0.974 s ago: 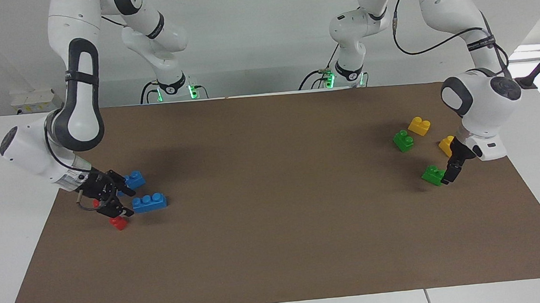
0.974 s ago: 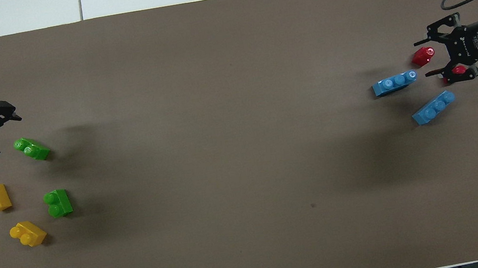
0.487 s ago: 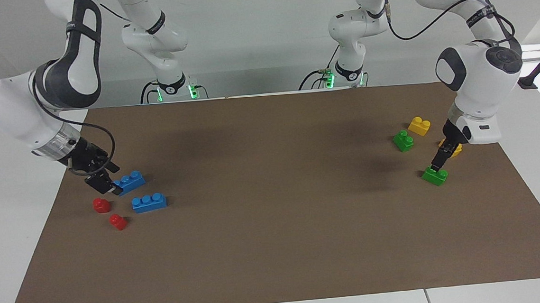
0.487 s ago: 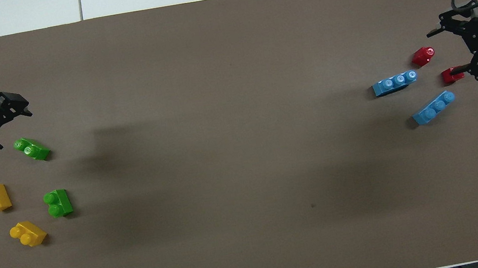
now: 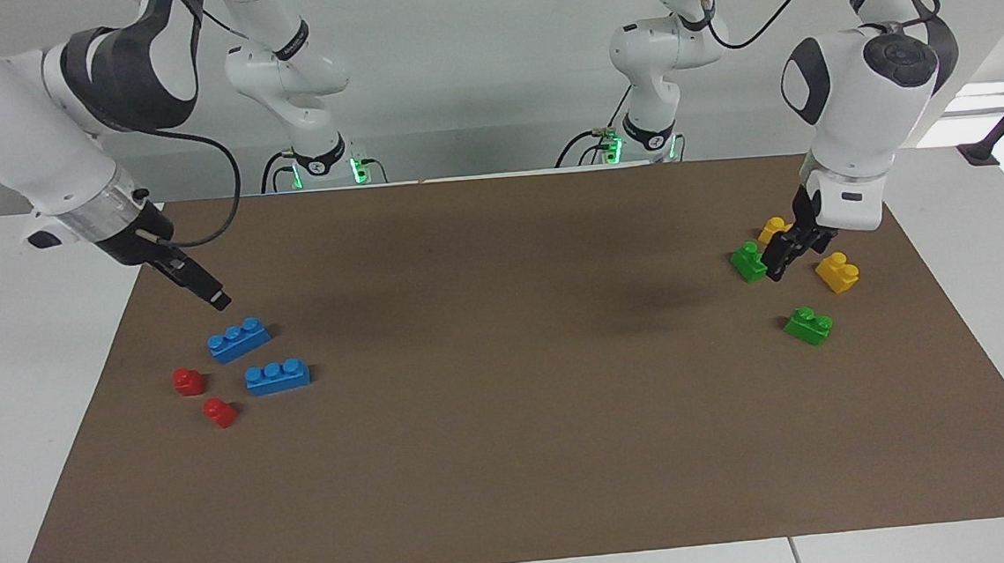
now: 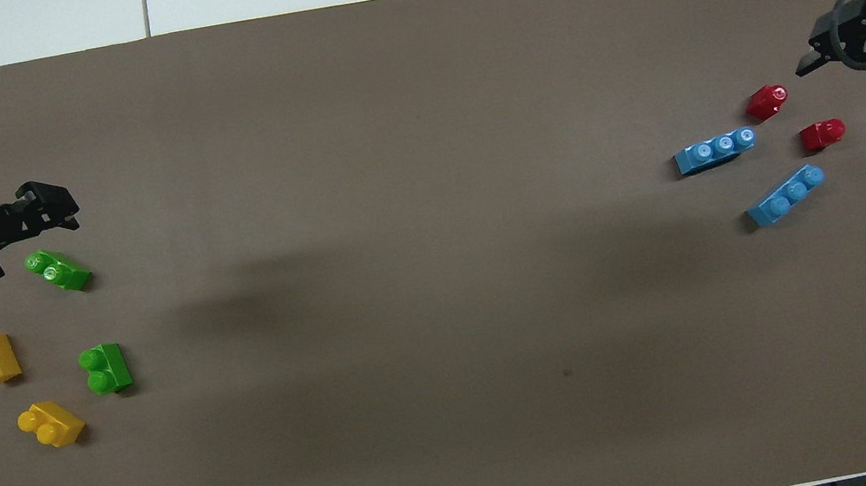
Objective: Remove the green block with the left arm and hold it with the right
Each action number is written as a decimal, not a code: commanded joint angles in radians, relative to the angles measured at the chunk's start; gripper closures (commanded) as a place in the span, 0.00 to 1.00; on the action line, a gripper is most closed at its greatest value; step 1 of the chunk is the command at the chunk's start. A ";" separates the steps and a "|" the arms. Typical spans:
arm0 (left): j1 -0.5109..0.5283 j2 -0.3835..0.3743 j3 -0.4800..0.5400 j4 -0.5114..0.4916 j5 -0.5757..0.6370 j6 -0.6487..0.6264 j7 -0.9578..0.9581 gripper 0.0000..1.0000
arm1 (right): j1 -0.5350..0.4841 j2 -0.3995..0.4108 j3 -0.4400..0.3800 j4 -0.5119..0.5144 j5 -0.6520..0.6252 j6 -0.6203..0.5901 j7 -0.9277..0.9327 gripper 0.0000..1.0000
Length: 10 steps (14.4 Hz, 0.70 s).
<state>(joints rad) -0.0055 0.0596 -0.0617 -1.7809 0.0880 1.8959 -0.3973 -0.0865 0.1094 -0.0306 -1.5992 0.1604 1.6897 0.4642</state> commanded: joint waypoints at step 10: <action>-0.008 -0.136 0.010 -0.014 -0.037 -0.193 0.313 0.00 | 0.045 -0.180 0.015 -0.065 -0.102 -0.059 -0.421 0.00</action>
<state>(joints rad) -0.0056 -0.0485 -0.0601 -1.7811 0.0792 1.7398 -0.1151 -0.0418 -0.0397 -0.0214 -1.6135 0.0849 1.6133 0.0868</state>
